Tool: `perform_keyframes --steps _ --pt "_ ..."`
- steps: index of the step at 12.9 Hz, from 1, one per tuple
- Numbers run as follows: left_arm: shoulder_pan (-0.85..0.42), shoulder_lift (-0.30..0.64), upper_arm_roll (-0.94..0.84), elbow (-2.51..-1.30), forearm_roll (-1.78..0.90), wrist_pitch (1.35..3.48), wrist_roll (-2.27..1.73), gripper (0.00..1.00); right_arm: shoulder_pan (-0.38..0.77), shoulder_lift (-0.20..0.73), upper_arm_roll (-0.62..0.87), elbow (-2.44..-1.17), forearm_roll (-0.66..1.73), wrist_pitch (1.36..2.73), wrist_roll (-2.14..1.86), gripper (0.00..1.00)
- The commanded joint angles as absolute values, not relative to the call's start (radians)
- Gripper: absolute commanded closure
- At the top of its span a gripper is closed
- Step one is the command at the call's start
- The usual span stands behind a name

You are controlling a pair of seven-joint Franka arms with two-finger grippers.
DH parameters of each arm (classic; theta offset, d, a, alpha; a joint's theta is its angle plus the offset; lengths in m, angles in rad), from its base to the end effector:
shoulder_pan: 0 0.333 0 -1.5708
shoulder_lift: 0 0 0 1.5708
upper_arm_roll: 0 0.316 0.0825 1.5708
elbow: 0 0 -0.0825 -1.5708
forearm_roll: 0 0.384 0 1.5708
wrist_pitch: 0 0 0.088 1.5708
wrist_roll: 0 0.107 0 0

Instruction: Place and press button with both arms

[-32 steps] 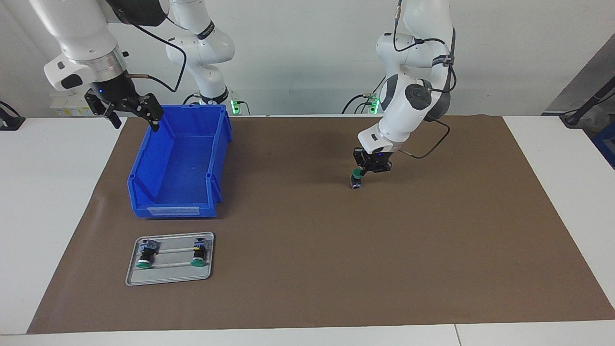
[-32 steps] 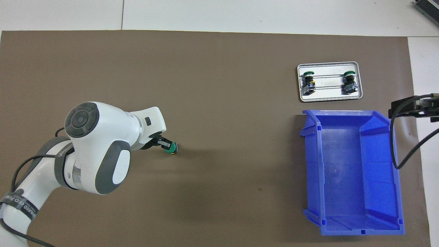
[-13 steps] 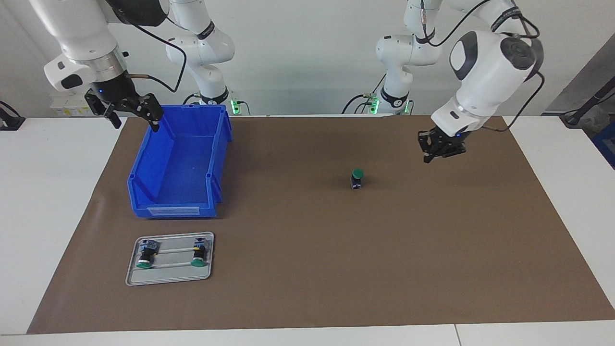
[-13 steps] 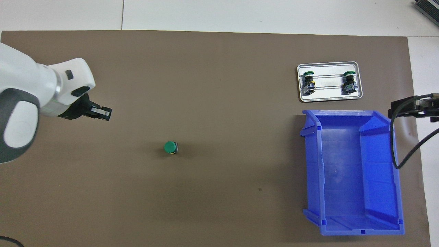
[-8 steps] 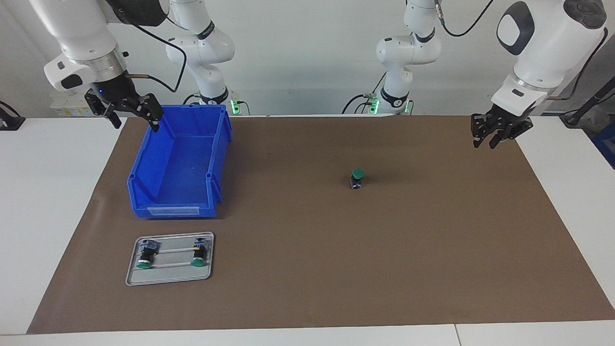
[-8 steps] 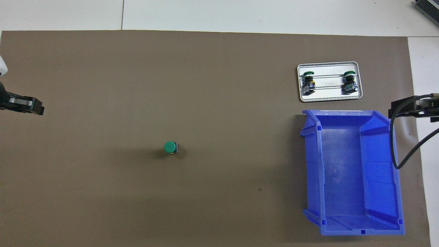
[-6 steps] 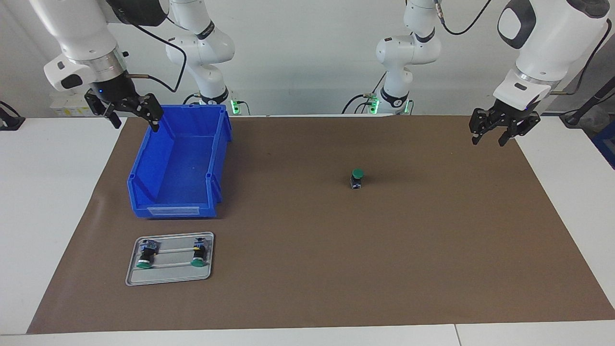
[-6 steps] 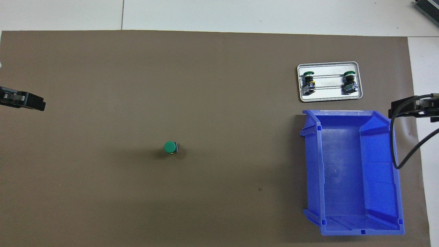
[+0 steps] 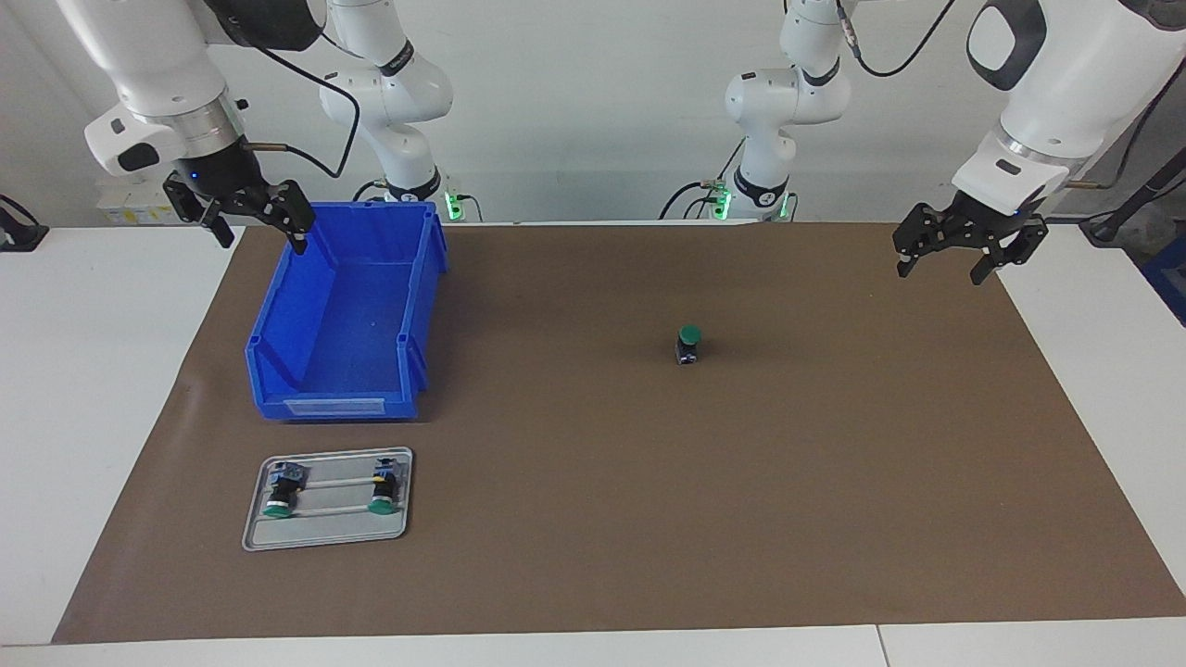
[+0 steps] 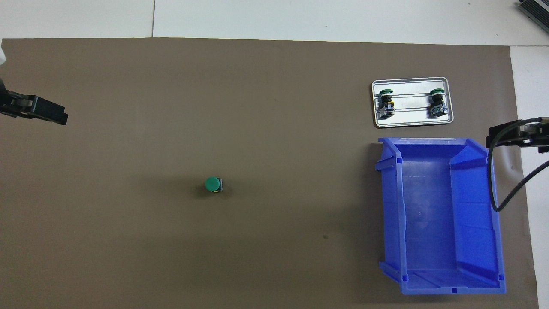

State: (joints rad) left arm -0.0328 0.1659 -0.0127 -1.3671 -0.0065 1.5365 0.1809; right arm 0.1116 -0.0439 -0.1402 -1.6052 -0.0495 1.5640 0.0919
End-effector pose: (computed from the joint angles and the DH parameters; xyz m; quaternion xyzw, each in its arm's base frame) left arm 0.6019 -0.0274 0.6213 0.9936 -0.1130 0.0020 0.0042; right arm 0.5397 -0.0225 0.6316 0.9979 -0.0603 0.0018 0.0216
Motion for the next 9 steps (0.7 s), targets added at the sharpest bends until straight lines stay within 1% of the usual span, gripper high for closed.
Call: perform_keyframes --steps 1,5,6,9 --pt "-0.041 0.243 -0.009 -1.271 -0.020 1.496 0.172 0.00 0.106 -0.067 -0.133 -1.628 -0.031 1.557 0.104 0.00" --pt "-0.031 0.147 -0.009 -1.446 -0.021 1.546 0.169 0.00 0.106 -0.067 -0.133 -1.629 -0.031 1.557 0.104 0.00" --pt "-0.031 0.135 -0.008 -1.468 -0.021 1.560 0.166 0.00 0.106 -0.067 -0.133 -1.629 -0.031 1.557 0.106 0.00" --pt "-0.029 0.124 -0.006 -1.473 -0.020 1.562 0.175 0.00 0.106 -0.067 -0.133 -1.629 -0.031 1.557 0.106 0.00"
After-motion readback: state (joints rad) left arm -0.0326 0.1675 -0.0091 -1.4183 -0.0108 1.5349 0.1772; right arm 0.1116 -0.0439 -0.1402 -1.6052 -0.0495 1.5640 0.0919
